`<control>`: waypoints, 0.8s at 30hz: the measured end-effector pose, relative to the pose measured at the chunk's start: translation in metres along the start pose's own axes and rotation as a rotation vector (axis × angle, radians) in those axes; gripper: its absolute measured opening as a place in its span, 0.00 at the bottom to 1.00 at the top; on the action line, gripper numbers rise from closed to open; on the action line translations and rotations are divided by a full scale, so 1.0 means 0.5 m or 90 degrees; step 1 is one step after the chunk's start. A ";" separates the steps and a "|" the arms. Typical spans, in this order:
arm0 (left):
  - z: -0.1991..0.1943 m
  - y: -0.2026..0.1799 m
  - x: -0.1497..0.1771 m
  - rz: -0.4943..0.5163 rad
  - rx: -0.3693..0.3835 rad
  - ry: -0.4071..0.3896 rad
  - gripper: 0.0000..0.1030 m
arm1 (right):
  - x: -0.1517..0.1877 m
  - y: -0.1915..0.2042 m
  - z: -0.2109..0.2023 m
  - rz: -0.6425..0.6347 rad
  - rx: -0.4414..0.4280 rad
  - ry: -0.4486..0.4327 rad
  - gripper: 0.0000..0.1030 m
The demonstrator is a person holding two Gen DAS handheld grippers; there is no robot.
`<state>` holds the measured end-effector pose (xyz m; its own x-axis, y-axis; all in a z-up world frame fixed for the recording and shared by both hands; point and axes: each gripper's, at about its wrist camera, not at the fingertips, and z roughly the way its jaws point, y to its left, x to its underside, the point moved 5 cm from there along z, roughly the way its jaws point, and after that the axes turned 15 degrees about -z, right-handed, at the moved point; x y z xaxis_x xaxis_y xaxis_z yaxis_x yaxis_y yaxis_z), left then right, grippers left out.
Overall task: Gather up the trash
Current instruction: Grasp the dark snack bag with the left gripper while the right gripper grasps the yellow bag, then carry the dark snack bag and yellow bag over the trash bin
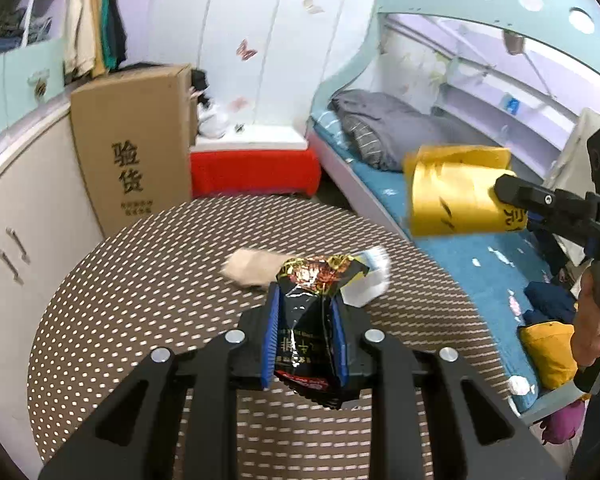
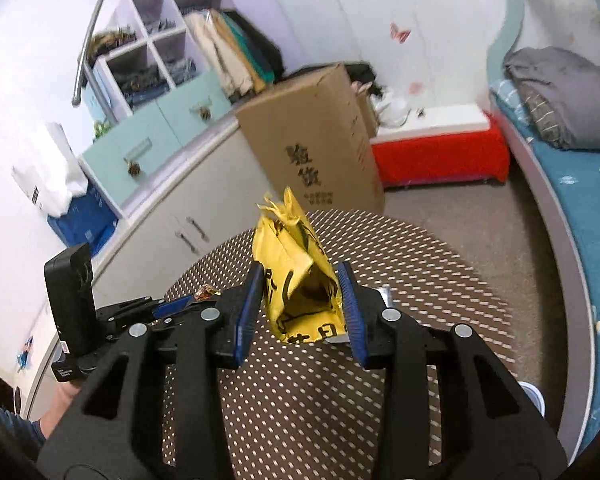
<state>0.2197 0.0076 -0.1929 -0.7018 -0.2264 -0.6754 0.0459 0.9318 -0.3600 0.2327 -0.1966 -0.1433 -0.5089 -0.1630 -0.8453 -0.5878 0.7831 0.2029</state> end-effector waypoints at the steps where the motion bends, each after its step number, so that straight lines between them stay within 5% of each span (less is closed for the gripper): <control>1: 0.001 -0.014 -0.002 0.005 0.005 -0.002 0.22 | 0.001 -0.011 -0.023 0.004 0.008 -0.011 0.36; 24: 0.087 -0.355 0.050 0.091 0.109 0.051 0.22 | 0.146 -0.252 -0.278 0.132 0.142 -0.081 0.35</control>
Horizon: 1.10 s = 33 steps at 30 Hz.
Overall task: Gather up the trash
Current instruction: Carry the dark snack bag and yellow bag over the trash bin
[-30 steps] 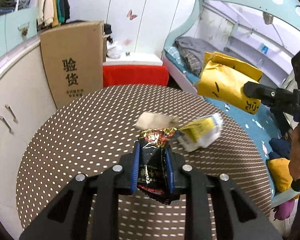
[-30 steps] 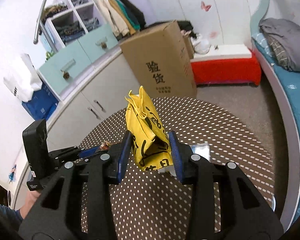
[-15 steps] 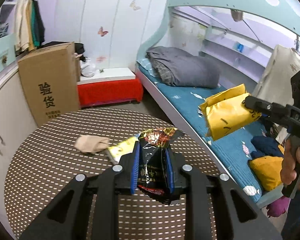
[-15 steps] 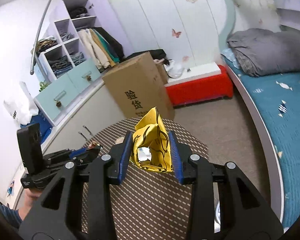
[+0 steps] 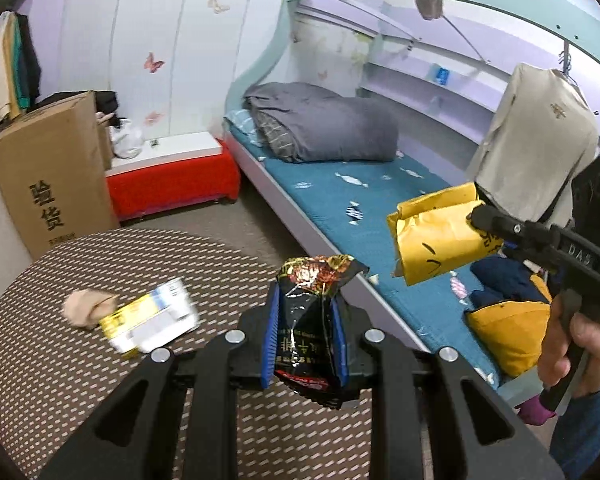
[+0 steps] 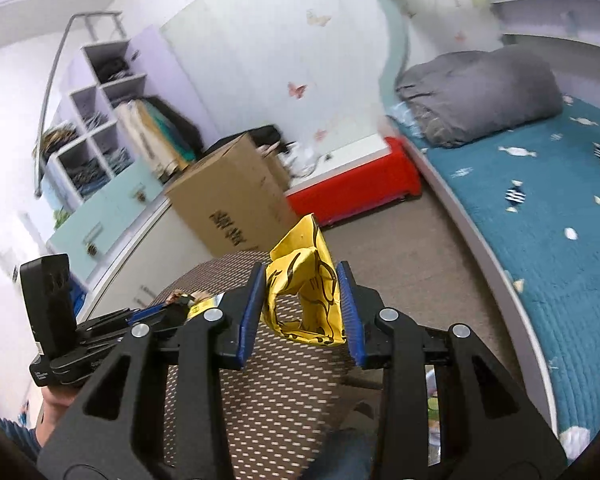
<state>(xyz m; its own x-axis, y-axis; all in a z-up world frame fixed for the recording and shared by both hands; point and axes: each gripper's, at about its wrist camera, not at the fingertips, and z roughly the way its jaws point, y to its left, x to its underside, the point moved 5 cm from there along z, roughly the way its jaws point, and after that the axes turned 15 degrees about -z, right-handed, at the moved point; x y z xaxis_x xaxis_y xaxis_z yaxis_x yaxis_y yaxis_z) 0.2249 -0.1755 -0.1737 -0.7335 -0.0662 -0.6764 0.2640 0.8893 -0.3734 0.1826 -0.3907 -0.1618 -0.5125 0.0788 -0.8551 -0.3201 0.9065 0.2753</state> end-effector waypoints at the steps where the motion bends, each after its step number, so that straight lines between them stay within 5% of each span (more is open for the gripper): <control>1: 0.011 -0.016 -0.002 0.003 0.006 0.004 0.22 | 0.002 -0.017 -0.006 0.007 0.008 -0.001 0.35; 14: 0.243 -0.183 0.071 0.035 0.033 0.143 0.22 | 0.164 -0.256 0.020 0.139 0.116 0.088 0.35; 23: 0.435 -0.227 0.172 0.080 -0.013 0.279 0.22 | 0.304 -0.372 0.104 0.229 0.149 0.185 0.35; 27: 0.512 -0.227 0.219 0.094 -0.040 0.346 0.25 | 0.351 -0.411 0.135 0.262 0.153 0.217 0.43; 29: 0.539 -0.232 0.237 0.100 -0.051 0.390 0.40 | 0.374 -0.429 0.154 0.286 0.142 0.230 0.53; 30: 0.549 -0.235 0.241 0.107 -0.052 0.401 0.53 | 0.383 -0.437 0.161 0.302 0.134 0.230 0.68; 31: 0.553 -0.234 0.239 0.117 -0.066 0.397 0.82 | 0.393 -0.444 0.167 0.318 0.129 0.232 0.76; 33: 0.557 -0.236 0.227 0.142 -0.103 0.358 0.90 | 0.414 -0.455 0.181 0.343 0.126 0.242 0.77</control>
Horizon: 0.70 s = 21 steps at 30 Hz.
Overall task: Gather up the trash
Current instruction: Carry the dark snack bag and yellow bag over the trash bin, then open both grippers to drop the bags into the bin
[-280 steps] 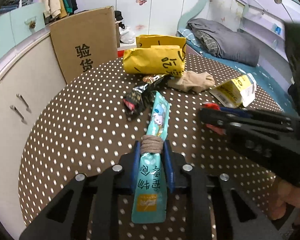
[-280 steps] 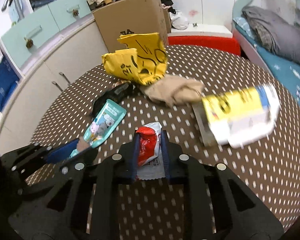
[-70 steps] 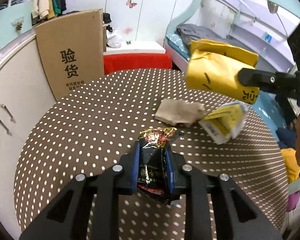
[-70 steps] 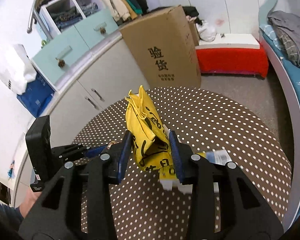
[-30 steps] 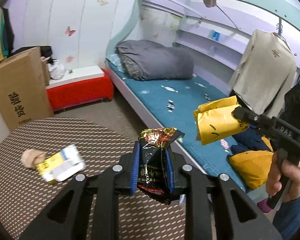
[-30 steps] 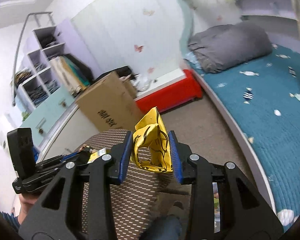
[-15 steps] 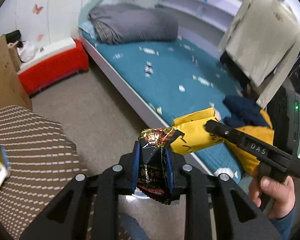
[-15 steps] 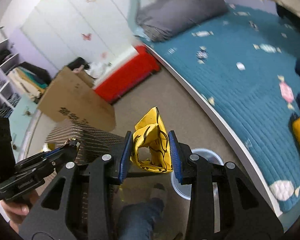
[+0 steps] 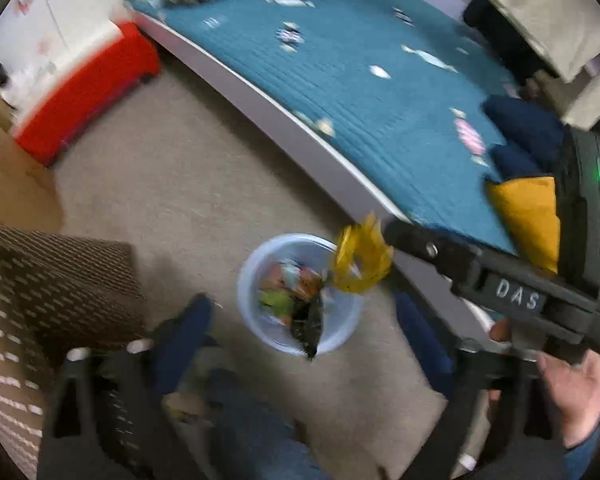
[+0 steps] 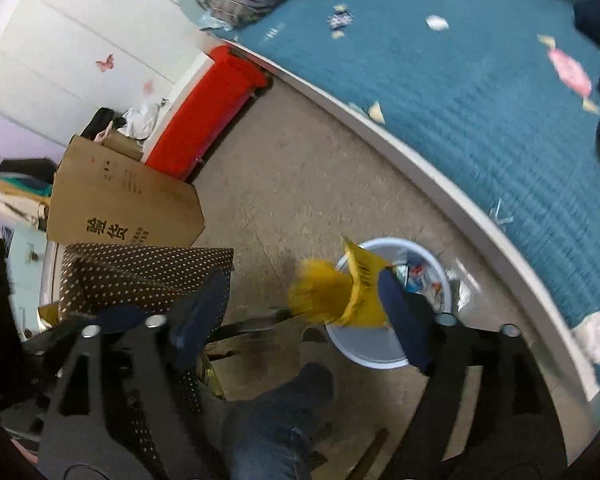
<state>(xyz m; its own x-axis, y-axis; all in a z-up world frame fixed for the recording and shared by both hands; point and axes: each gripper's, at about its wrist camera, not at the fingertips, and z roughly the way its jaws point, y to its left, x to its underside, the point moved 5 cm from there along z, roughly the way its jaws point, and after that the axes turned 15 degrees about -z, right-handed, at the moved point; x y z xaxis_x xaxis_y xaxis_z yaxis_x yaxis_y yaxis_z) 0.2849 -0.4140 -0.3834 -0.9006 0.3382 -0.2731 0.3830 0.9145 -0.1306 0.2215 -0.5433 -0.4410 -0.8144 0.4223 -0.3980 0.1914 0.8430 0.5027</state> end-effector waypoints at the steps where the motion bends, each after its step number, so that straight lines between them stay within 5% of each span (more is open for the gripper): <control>1: -0.002 -0.001 -0.004 0.006 -0.006 -0.009 0.90 | 0.002 -0.005 0.007 0.008 -0.001 0.003 0.79; 6: -0.018 0.013 -0.014 -0.002 -0.027 -0.024 0.91 | 0.012 -0.017 -0.003 0.026 0.005 -0.008 0.94; 21: -0.178 0.005 -0.005 0.002 0.015 -0.150 0.91 | -0.014 0.056 -0.128 -0.021 0.062 -0.085 0.94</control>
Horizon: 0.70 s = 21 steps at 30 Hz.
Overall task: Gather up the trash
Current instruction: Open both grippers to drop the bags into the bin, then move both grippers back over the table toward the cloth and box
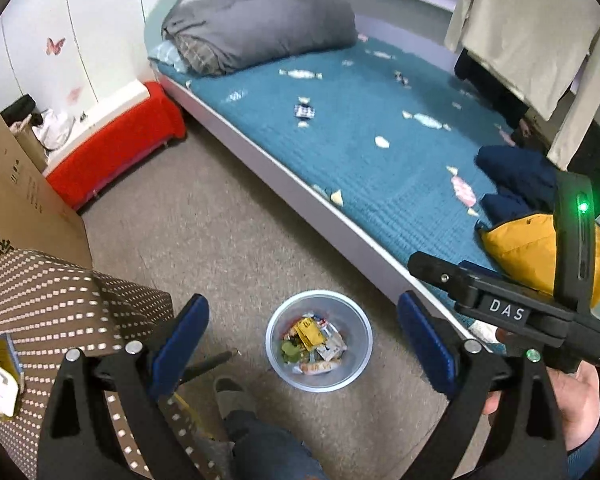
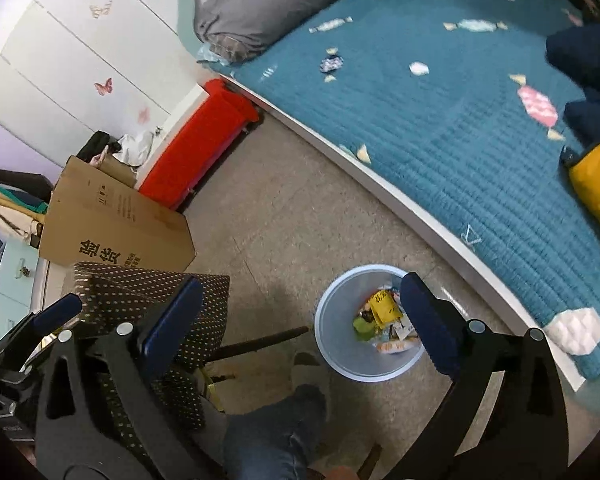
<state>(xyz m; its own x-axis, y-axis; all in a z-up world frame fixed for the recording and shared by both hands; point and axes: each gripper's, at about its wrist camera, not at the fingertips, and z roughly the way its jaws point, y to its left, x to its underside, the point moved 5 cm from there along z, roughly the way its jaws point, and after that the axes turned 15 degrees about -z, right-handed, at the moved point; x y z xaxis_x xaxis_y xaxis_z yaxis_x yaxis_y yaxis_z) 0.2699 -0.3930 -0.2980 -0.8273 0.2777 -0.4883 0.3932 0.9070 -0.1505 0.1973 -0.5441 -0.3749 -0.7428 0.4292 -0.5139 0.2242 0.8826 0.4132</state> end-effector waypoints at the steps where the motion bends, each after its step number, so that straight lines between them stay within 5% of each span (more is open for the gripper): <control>1: -0.013 0.001 0.000 0.000 0.003 -0.007 0.91 | -0.004 0.007 -0.009 -0.006 0.001 -0.005 0.94; 21: -0.260 0.131 0.030 -0.040 0.025 -0.134 0.91 | -0.039 0.251 -0.176 -0.138 -0.013 -0.092 0.94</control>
<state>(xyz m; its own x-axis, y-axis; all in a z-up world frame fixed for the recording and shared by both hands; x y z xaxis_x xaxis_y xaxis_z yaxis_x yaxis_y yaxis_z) 0.2312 -0.2883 -0.2033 -0.7501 0.1458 -0.6451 0.3629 0.9061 -0.2172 0.1844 -0.4584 -0.2465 -0.6736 0.2550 -0.6937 0.0554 0.9534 0.2967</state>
